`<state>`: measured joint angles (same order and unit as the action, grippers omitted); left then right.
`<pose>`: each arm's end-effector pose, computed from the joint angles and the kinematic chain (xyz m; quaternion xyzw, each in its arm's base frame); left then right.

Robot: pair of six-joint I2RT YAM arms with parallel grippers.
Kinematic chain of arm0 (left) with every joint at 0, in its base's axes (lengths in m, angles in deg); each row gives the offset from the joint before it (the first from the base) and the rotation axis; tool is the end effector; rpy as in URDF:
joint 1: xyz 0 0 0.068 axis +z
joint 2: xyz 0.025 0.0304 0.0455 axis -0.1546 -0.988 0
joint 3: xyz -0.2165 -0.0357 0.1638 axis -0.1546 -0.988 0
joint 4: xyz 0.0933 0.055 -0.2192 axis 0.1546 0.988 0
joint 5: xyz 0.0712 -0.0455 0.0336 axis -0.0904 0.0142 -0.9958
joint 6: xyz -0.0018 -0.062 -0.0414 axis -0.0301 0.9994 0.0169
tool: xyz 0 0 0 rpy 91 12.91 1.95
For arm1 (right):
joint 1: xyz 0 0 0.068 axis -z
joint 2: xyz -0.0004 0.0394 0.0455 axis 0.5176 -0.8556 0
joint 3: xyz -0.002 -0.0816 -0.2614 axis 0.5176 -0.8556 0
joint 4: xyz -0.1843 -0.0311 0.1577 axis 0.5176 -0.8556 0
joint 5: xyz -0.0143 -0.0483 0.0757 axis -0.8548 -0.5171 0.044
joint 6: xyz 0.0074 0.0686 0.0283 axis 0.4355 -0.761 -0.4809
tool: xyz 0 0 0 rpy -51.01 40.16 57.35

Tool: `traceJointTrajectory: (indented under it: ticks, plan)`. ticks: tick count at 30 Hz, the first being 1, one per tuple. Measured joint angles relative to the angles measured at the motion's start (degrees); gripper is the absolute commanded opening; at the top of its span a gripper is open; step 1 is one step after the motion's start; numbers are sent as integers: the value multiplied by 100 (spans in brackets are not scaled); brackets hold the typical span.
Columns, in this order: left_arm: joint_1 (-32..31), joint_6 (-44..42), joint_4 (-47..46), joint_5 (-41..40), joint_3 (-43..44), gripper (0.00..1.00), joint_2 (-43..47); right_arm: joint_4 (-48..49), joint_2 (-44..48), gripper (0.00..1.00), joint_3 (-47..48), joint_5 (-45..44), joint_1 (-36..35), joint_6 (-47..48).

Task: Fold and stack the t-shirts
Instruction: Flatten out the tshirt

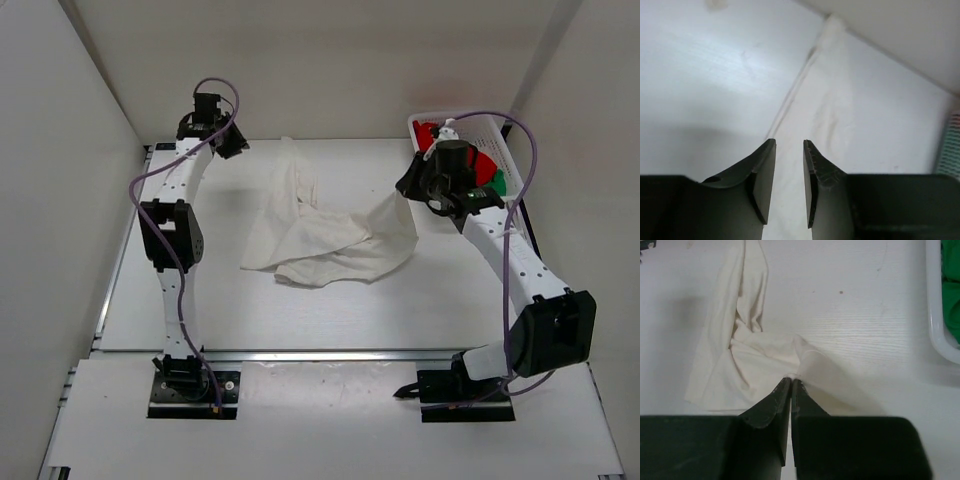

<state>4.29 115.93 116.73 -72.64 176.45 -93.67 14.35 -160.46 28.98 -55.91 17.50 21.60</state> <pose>0.5280 -0.0499 0.2804 -0.2021 0.8792 -0.1903 0.3872 0.3151 0.0826 0.3328 0.0460 0.8627 0.1955 0.4642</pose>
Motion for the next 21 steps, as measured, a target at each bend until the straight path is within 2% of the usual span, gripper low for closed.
traceJointTrajectory:
  ticks: [2, 4, 6, 7, 11, 13, 17, 21]
  plan:
    - [-11, -98, 96, -243, -551, 39, 140, 31, -28, 0, 52, 44, -24, 0]
    - [-105, -144, -142, -396, -1576, 39, 680, 131, 4, 0, 59, 66, -4, -4]
    - [-284, -103, -616, -479, -3185, 39, 1716, 245, 74, 0, -4, 59, 2, -7]
    - [-402, -26, -988, -507, -4308, 38, 2524, 284, 138, 0, -76, 55, 4, -11]
    - [-688, 328, -1858, -380, -6948, 36, 4673, 459, 649, 0, -726, 13, -9, -76]
    - [-629, 509, -2334, -372, -8013, 36, 5396, 485, 890, 0, -1045, 22, -33, -116]
    - [-485, 741, -2634, -501, -9167, 40, 5692, 549, 1139, 0, -1408, 11, -214, -160]
    - [-492, 929, -2704, -678, -9774, 46, 5731, 627, 1252, 0, -1615, 17, -490, -199]
